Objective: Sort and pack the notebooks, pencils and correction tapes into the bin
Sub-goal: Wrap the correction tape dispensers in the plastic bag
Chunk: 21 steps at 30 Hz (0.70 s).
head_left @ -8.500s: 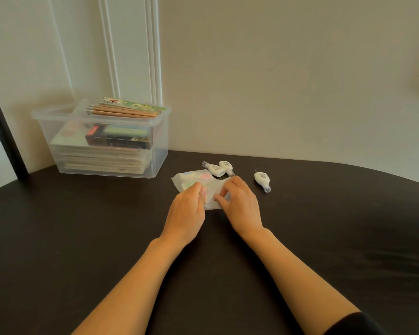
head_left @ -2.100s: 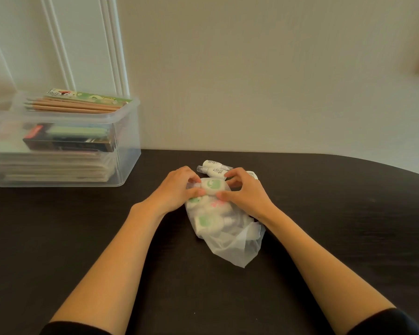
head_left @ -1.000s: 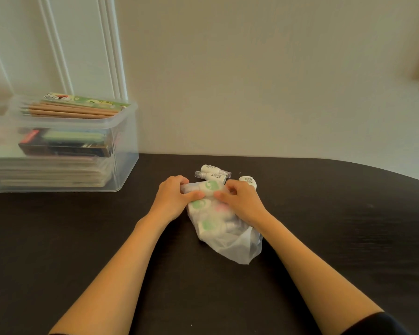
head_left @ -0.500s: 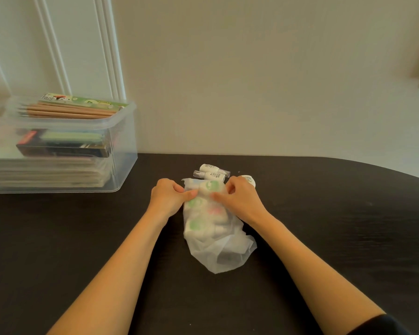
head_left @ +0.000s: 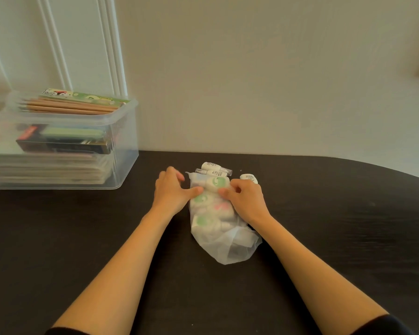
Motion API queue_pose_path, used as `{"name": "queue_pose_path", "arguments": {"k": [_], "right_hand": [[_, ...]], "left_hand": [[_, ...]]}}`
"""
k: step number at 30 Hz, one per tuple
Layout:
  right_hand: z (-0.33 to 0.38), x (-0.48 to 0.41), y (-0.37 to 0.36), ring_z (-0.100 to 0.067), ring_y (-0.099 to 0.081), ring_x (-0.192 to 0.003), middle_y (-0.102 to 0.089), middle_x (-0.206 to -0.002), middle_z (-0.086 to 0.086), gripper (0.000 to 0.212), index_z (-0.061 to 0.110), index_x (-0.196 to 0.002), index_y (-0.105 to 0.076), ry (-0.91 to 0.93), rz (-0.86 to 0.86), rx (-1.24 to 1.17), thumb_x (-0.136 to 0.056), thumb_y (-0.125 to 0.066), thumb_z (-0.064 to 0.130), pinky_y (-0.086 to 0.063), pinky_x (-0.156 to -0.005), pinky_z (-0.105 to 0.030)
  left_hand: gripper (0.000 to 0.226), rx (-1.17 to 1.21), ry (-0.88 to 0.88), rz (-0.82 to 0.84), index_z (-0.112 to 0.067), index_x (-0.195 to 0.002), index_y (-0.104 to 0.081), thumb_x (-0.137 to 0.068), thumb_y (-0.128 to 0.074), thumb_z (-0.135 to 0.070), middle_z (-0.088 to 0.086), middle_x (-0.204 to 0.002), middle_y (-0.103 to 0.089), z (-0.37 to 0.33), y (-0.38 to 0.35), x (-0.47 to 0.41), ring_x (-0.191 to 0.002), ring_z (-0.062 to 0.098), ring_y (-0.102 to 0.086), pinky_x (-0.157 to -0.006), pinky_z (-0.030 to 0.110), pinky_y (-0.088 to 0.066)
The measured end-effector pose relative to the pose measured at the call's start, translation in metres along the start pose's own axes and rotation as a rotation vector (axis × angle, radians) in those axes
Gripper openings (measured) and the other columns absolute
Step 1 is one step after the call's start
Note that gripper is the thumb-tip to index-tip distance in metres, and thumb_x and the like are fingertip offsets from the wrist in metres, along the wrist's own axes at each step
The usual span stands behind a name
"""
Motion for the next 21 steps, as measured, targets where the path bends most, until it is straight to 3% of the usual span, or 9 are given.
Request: {"name": "queue_pose_path", "arguments": {"k": [2, 4, 9, 11, 14, 16, 21], "right_hand": [[0.002, 0.001, 0.001, -0.008, -0.031, -0.05, -0.035, -0.053, 0.005, 0.043, 0.016, -0.053, -0.035, 0.023, 0.014, 0.004, -0.085, -0.063, 0.02, -0.028, -0.049, -0.017], [0.003, 0.001, 0.004, -0.006, -0.031, -0.048, -0.036, -0.051, 0.005, 0.045, 0.017, -0.051, -0.035, 0.033, 0.014, 0.005, -0.084, -0.065, 0.019, -0.03, -0.047, -0.014], [-0.011, -0.003, 0.0, -0.004, -0.041, -0.052, -0.044, -0.059, 0.008, 0.037, 0.019, -0.061, -0.043, -0.114, 0.115, -0.107, -0.074, -0.076, 0.029, -0.034, -0.046, -0.011], [-0.014, -0.002, -0.008, -0.003, -0.044, -0.052, -0.046, -0.062, 0.008, 0.038, 0.02, -0.064, -0.042, -0.155, 0.201, -0.132, -0.072, -0.077, 0.032, -0.036, -0.045, -0.012], [-0.008, -0.004, -0.008, -0.004, -0.038, -0.052, -0.041, -0.062, 0.008, 0.042, 0.019, -0.062, -0.038, -0.104, 0.194, -0.092, -0.074, -0.075, 0.033, -0.031, -0.042, -0.008], [-0.002, -0.005, -0.004, -0.004, -0.034, -0.051, -0.038, -0.059, 0.009, 0.044, 0.019, -0.059, -0.035, -0.044, 0.141, -0.057, -0.078, -0.072, 0.033, -0.03, -0.041, -0.007], [0.001, -0.005, -0.001, -0.006, -0.03, -0.051, -0.035, -0.057, 0.007, 0.043, 0.018, -0.059, -0.031, -0.021, 0.041, -0.074, -0.085, -0.064, 0.025, -0.032, -0.044, -0.011]], "left_hand": [[0.063, 0.04, -0.077, 0.131, -0.013, -0.134, -0.041, -0.079, -0.071, -0.023, 0.004, -0.134, -0.042, -0.007, -0.012, -0.002, -0.123, 0.02, -0.043, -0.096, 0.028, -0.036], [0.066, 0.083, -0.084, 0.232, -0.015, -0.139, -0.038, -0.082, -0.069, -0.022, 0.004, -0.138, -0.044, -0.009, -0.02, -0.003, -0.119, 0.018, -0.048, -0.093, 0.027, -0.039], [0.026, 0.091, -0.096, 0.243, -0.018, -0.102, -0.064, -0.078, -0.072, -0.021, -0.001, -0.101, -0.064, -0.006, -0.016, -0.006, -0.094, 0.016, -0.059, -0.077, 0.024, -0.044], [0.019, 0.115, -0.091, 0.264, -0.019, -0.097, -0.066, -0.079, -0.071, -0.019, -0.003, -0.095, -0.065, -0.006, -0.018, -0.004, -0.091, 0.011, -0.059, -0.071, 0.02, -0.044], [0.012, 0.114, -0.098, 0.257, -0.021, -0.094, -0.066, -0.082, -0.069, -0.02, -0.006, -0.093, -0.064, -0.005, -0.018, -0.005, -0.088, 0.007, -0.058, -0.067, 0.015, -0.041], [0.01, 0.063, -0.109, 0.246, -0.021, -0.093, -0.065, -0.084, -0.066, -0.025, -0.006, -0.093, -0.064, -0.006, -0.018, -0.004, -0.086, 0.006, -0.057, -0.066, 0.014, -0.04], [0.031, 0.008, -0.121, 0.226, -0.009, -0.099, -0.065, -0.085, -0.062, -0.036, 0.006, -0.098, -0.064, -0.009, -0.022, -0.003, -0.091, 0.02, -0.058, -0.07, 0.024, -0.045]]}}
Point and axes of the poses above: each hand's wrist, its own x-axis away from the middle knuckle, its own y-axis out of the back of the hand, z = x × y, the point moved 10 cm from there along -x, towards the middle knuckle
